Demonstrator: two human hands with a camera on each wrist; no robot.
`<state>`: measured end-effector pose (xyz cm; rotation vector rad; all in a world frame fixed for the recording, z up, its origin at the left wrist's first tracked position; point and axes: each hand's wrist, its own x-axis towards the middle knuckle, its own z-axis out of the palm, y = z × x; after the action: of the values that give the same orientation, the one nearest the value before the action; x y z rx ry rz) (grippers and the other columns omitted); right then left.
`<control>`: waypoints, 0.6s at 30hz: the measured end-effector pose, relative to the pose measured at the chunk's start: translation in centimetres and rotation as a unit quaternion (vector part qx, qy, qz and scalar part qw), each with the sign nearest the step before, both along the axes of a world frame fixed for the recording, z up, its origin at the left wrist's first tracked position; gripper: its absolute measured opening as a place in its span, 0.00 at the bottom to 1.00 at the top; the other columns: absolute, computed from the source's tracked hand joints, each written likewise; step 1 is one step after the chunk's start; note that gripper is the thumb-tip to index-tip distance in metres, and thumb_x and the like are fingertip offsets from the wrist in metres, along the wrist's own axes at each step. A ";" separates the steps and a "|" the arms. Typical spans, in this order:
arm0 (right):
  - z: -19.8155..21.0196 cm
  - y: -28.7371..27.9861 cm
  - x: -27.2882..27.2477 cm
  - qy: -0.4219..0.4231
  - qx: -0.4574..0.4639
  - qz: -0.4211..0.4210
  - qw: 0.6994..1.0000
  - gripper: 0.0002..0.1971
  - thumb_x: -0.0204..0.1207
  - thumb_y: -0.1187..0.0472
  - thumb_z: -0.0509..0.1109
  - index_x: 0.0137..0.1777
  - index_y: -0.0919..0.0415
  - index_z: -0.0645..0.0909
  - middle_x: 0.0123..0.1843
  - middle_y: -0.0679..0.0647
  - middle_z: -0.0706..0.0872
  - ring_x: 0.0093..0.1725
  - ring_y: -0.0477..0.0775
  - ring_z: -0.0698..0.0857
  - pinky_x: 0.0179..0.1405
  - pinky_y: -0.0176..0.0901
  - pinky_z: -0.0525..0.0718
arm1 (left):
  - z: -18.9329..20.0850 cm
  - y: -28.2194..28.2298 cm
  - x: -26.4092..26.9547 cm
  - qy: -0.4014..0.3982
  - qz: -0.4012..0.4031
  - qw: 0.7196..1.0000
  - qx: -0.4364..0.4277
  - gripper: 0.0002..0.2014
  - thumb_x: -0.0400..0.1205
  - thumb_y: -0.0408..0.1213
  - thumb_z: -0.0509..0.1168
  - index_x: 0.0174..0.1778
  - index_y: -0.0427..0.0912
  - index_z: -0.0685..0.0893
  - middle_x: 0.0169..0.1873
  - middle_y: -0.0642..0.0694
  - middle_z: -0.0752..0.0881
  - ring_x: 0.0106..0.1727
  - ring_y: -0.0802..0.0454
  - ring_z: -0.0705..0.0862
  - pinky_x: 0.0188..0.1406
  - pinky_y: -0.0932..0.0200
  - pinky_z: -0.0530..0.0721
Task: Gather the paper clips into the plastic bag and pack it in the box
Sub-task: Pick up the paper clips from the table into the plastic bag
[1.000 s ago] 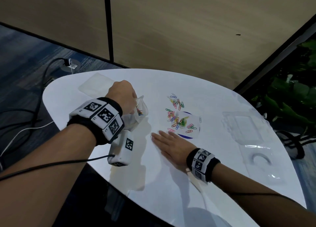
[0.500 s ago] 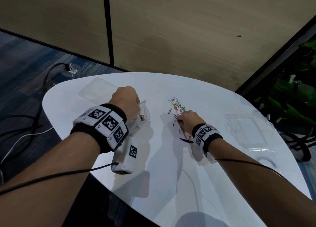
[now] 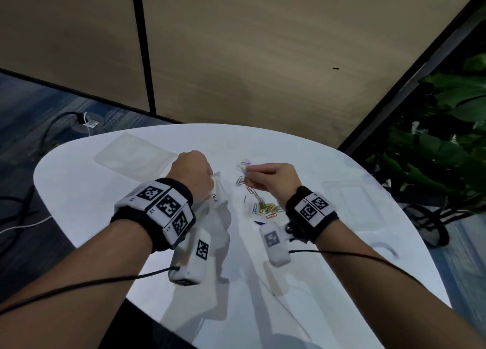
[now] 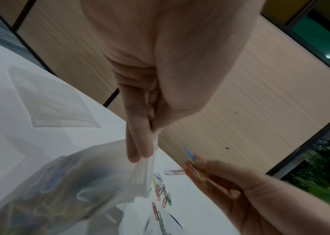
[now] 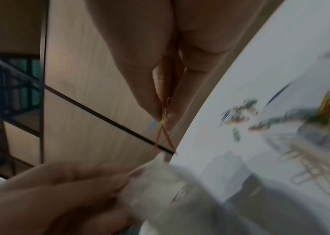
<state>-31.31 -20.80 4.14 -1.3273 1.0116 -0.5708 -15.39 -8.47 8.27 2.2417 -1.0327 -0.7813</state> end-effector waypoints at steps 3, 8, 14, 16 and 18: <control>-0.1 2.1 2.0 -0.027 0.029 0.018 0.999 0.07 0.69 0.75 0.78 0.47 0.70 0.90 0.43 0.67 0.92 0.40 0.59 0.91 0.54 0.49 0.90 | -0.5 -0.5 -0.4 0.007 0.017 1.000 -0.013 0.12 0.80 0.25 0.65 0.51 0.37 0.93 0.49 0.35 0.93 0.50 0.36 0.93 0.57 0.46 0.92; -1.0 4.0 3.6 0.139 -0.173 0.129 0.967 0.07 0.77 0.65 0.71 0.47 0.61 0.92 0.42 0.58 0.93 0.44 0.57 0.91 0.53 0.48 0.90 | -0.8 -0.7 -0.2 0.022 0.017 0.999 -0.028 0.07 0.80 0.28 0.68 0.44 0.37 0.93 0.46 0.36 0.93 0.47 0.35 0.93 0.54 0.45 0.93; 1.1 2.8 3.9 0.148 -0.227 0.224 0.936 0.16 0.74 0.74 0.63 0.47 0.59 0.92 0.43 0.56 0.93 0.44 0.53 0.91 0.51 0.45 0.89 | -0.9 -0.3 0.5 0.017 0.015 0.999 -0.041 0.10 0.81 0.27 0.68 0.50 0.38 0.94 0.50 0.38 0.93 0.49 0.37 0.93 0.56 0.47 0.92; 0.6 0.6 3.5 0.084 -0.142 0.138 0.977 0.18 0.75 0.77 0.60 0.43 0.61 0.91 0.42 0.58 0.92 0.42 0.55 0.91 0.51 0.52 0.91 | -0.9 0.0 1.1 0.019 0.019 0.999 -0.044 0.10 0.81 0.25 0.67 0.48 0.38 0.94 0.48 0.37 0.93 0.48 0.37 0.93 0.55 0.46 0.93; -1.0 -2.5 3.0 0.167 -0.172 0.081 0.967 0.16 0.78 0.73 0.61 0.48 0.59 0.91 0.49 0.58 0.92 0.47 0.54 0.89 0.61 0.55 0.88 | -0.9 0.4 1.8 0.027 0.024 0.998 -0.043 0.10 0.81 0.24 0.67 0.47 0.37 0.94 0.46 0.37 0.94 0.48 0.37 0.93 0.54 0.46 0.93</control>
<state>-28.29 -23.30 3.17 -1.8421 1.0933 -0.4167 -13.57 -8.08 7.41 2.1537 -0.9658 -0.7589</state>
